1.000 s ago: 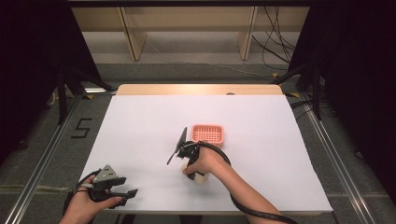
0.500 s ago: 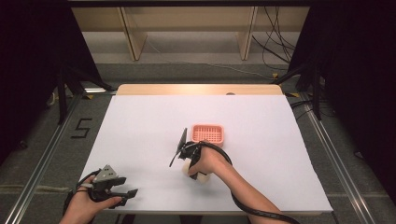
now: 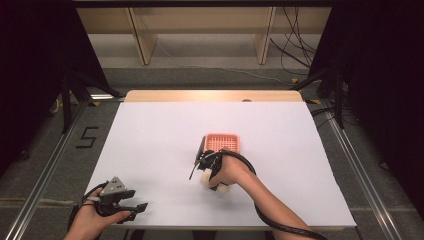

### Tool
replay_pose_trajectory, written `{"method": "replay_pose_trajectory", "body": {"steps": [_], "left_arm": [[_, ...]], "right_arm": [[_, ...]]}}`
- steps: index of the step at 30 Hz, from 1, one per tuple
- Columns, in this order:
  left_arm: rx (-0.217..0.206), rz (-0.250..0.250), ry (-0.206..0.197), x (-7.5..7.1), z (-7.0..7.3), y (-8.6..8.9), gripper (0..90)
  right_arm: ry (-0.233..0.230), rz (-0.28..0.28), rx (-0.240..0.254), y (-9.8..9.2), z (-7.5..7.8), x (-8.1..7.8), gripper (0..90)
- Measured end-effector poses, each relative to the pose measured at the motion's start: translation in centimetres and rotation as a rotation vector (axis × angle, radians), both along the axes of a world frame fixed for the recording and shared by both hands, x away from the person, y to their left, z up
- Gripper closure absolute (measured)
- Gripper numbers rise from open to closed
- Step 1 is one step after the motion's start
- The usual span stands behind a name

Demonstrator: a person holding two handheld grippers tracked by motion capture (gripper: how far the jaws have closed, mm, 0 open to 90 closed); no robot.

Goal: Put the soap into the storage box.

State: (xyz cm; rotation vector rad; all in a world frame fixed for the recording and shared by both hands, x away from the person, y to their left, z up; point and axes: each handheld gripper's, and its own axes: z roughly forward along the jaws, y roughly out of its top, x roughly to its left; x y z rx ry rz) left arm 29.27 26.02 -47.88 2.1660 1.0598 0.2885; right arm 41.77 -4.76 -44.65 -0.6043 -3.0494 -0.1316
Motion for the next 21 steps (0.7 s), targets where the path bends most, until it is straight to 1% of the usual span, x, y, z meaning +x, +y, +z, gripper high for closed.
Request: {"method": "replay_pose_trajectory", "body": {"steps": [1,2,3,4,5,6,8,9,10,11,12,13,14,15,16,17,18,19,20,21], "left_arm": [[0.0,-0.001,0.001,0.0,0.0,0.0,32.4],[-0.001,0.001,0.001,0.0,0.0,0.0,32.4],[0.0,-0.016,0.007,0.0,0.1,0.1,32.4],[0.004,-0.02,0.009,0.0,0.1,0.1,32.4],[0.001,-0.002,0.003,0.0,0.0,0.0,32.4],[0.0,-0.002,0.004,0.0,0.0,0.0,32.4],[0.0,-0.002,0.003,0.0,0.0,0.0,32.4],[0.001,-0.003,0.004,0.0,0.0,0.0,32.4],[-0.003,-0.002,0.003,0.0,0.0,0.0,32.4],[0.006,-0.019,0.008,0.0,0.1,0.1,32.4],[0.005,-0.02,0.011,0.0,0.1,0.1,32.4],[-0.001,-0.015,0.01,0.0,0.0,0.1,32.4],[-0.005,-0.012,0.009,0.0,0.0,0.0,32.4],[0.003,0.001,0.003,0.0,-0.1,0.0,32.4],[0.004,-0.001,0.002,0.0,-0.1,0.0,32.4],[0.004,-0.001,0.002,0.0,-0.1,0.0,32.4],[0.003,0.0,0.003,0.0,-0.1,0.0,32.4],[0.003,0.001,0.004,0.0,-0.1,0.0,32.4],[0.004,0.0,0.004,0.0,-0.1,0.0,32.4],[0.005,-0.001,0.004,0.0,-0.1,0.0,32.4]], "right_arm": [[-0.021,0.038,0.008,-0.2,0.1,0.2,50.5],[-0.009,-0.01,-0.004,-0.2,0.3,-0.1,50.5],[-0.011,0.014,0.004,-0.4,0.2,0.0,50.5],[-0.025,0.046,0.011,-0.6,0.3,0.2,50.5],[-0.015,-0.007,-0.005,-0.7,0.5,-0.1,50.5],[-0.038,0.064,0.012,-0.9,0.4,0.3,50.5],[-0.017,0.007,0.002,-1.1,0.5,0.0,50.5],[-0.015,0.011,0.009,-1.3,0.6,0.1,50.5],[-0.037,0.044,0.009,-1.4,0.6,0.3,50.5],[-0.022,-0.003,-0.003,-1.5,0.7,0.0,50.5],[-0.035,0.04,0.005,-1.6,0.7,0.3,50.5],[-0.029,0.002,-0.001,-1.7,0.8,0.1,50.5],[-0.034,0.023,0.007,-1.9,0.8,0.2,50.5],[-0.035,0.021,0.01,-1.9,0.8,0.3,50.5],[-0.026,0.003,0.005,-2.0,0.9,0.2,50.5],[-0.038,0.028,0.009,-2.2,0.9,0.3,50.5],[-0.036,0.024,0.004,-2.3,0.9,0.3,50.5],[-0.031,0.0,0.0,-2.4,0.9,0.1,50.5],[-0.042,0.012,-0.005,-2.4,1.0,0.2,50.5],[-0.04,0.026,0.002,-2.5,1.0,0.3,50.5]]}}
